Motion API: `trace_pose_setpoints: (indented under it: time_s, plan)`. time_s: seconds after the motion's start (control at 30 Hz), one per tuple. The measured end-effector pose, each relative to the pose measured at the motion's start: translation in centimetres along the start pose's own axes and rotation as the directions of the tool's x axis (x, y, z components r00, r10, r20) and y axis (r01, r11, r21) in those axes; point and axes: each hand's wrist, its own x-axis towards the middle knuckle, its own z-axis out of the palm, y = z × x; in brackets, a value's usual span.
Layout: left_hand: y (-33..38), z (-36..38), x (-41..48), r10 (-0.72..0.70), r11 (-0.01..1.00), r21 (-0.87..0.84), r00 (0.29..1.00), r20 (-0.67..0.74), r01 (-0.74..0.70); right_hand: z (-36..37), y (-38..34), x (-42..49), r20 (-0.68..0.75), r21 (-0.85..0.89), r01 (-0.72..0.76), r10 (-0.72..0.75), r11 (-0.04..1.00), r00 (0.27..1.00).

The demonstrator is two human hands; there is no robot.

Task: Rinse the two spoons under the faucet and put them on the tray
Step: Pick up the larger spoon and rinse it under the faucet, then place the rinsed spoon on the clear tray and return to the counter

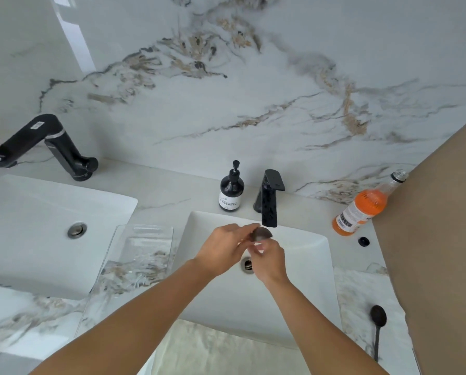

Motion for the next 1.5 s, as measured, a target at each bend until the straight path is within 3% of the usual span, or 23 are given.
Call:
trace_pose_setpoints:
  time_s: [0.07,0.13,0.2,0.27,0.37,0.47,0.63,0.8,0.9,1.03,1.13,1.27,1.4,1.5]
  plan:
    - [0.2,-0.8,-0.3,0.103,0.986,0.141,0.993,-0.060,-0.094,0.4,-1.2,0.2,-0.023,0.016,-0.032,0.032,0.999,0.999]
    - [0.2,-1.6,-0.4,0.044,0.995,0.090,0.993,-0.107,-0.034,0.7,-2.5,-0.2,-0.013,0.059,-0.026,0.026,0.998,1.000]
    - [0.4,-3.4,-0.5,-0.283,0.936,-0.258,0.948,-0.147,0.240,0.9,-4.2,-0.7,0.027,0.086,0.098,-0.100,0.992,0.995]
    - [-0.4,-5.9,-0.3,-0.553,0.718,-0.584,0.820,-0.148,0.379,1.3,-6.5,-1.4,0.101,0.152,0.200,-0.217,0.968,0.971]
    - [-2.9,-9.7,-1.5,-0.730,0.507,-0.736,0.677,-0.092,0.448,3.9,-10.1,-2.0,0.280,0.208,0.138,-0.195,0.968,0.940]
    - [-5.3,-12.3,-3.7,-0.807,0.410,-0.700,0.591,0.020,0.584,8.1,-11.8,-2.6,0.412,0.248,-0.024,-0.083,0.969,0.908]
    - [-9.1,-14.7,-9.6,-0.882,0.246,-0.585,0.429,0.196,0.773,14.5,-12.2,-3.8,0.485,0.138,-0.152,0.067,0.979,0.872]
    - [-11.4,-13.5,-12.8,-0.953,0.128,-0.468,0.238,0.185,0.875,19.0,-11.4,-4.4,0.532,-0.025,-0.175,0.161,0.984,0.831]
    - [-12.3,-12.2,-13.4,-0.975,0.116,-0.383,0.178,0.132,0.917,21.3,-10.8,-4.1,0.515,-0.111,-0.144,0.180,0.983,0.838]
    - [-13.0,-10.3,-13.7,-0.982,0.162,-0.289,0.183,0.049,0.944,23.7,-9.6,-3.4,0.530,-0.165,-0.138,0.206,0.977,0.823]
    - [-13.3,-9.0,-14.2,-0.971,0.235,-0.104,0.239,0.021,0.966,24.6,-8.6,-3.1,0.546,-0.194,-0.128,0.215,0.973,0.810]
    - [-13.1,-8.0,-14.3,-0.955,0.293,0.042,0.294,-0.025,0.955,24.6,-8.2,-3.3,0.473,-0.236,-0.088,0.193,0.968,0.860]
    - [-11.7,-8.9,-12.8,-0.907,0.406,0.285,0.421,0.011,0.868,22.5,-9.2,-3.3,0.499,-0.171,-0.072,0.149,0.983,0.854]
    - [-9.3,-8.7,-10.3,-0.825,0.532,0.246,0.561,-0.061,0.810,18.6,-9.7,-2.6,0.476,-0.049,-0.058,0.074,0.997,0.876]
